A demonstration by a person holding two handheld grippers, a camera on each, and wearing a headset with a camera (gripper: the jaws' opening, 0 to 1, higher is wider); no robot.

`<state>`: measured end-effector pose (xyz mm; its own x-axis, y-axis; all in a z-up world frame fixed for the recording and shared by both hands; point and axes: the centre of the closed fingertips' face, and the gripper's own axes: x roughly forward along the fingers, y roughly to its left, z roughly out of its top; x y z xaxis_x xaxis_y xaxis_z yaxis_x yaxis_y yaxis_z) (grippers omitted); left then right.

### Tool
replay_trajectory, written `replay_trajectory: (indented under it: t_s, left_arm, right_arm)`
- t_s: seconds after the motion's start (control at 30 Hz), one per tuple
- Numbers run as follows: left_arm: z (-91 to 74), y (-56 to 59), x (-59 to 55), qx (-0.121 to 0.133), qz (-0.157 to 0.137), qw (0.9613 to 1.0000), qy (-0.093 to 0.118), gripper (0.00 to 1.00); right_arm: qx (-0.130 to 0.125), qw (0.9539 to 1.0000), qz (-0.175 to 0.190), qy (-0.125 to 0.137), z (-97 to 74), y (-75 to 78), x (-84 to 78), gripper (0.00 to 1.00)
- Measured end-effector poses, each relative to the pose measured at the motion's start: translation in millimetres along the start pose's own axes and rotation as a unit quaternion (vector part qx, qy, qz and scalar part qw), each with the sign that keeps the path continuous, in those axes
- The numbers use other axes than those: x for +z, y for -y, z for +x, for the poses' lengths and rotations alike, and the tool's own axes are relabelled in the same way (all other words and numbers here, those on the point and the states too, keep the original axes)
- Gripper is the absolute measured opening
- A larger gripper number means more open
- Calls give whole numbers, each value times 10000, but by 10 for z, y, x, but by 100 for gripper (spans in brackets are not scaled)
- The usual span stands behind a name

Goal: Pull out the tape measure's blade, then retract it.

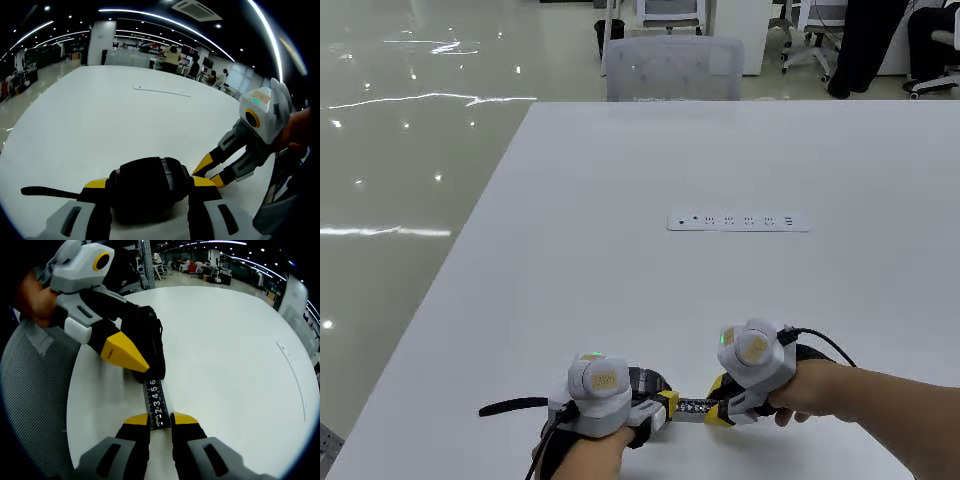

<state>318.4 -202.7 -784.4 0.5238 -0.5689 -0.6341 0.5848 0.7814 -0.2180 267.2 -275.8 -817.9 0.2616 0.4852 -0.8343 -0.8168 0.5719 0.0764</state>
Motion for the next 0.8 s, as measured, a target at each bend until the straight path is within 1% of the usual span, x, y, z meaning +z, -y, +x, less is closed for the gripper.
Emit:
replay_trajectory:
  t_s: [0.3,0.43,0.8]
  left_arm:
    - [-1,2,1,-4,-10,10000,9,58]
    - [-2,1,1,-4,-8,10000,15,58]
    - [0,-3,-1,-5,-14,10000,9,58]
  right_arm:
    - [1,10000,-39,37,63,-12,63,15]
    - [-11,9999,-121,50,99,-36,128,15]
    - [-24,9998,-176,82,143,-54,221,15]
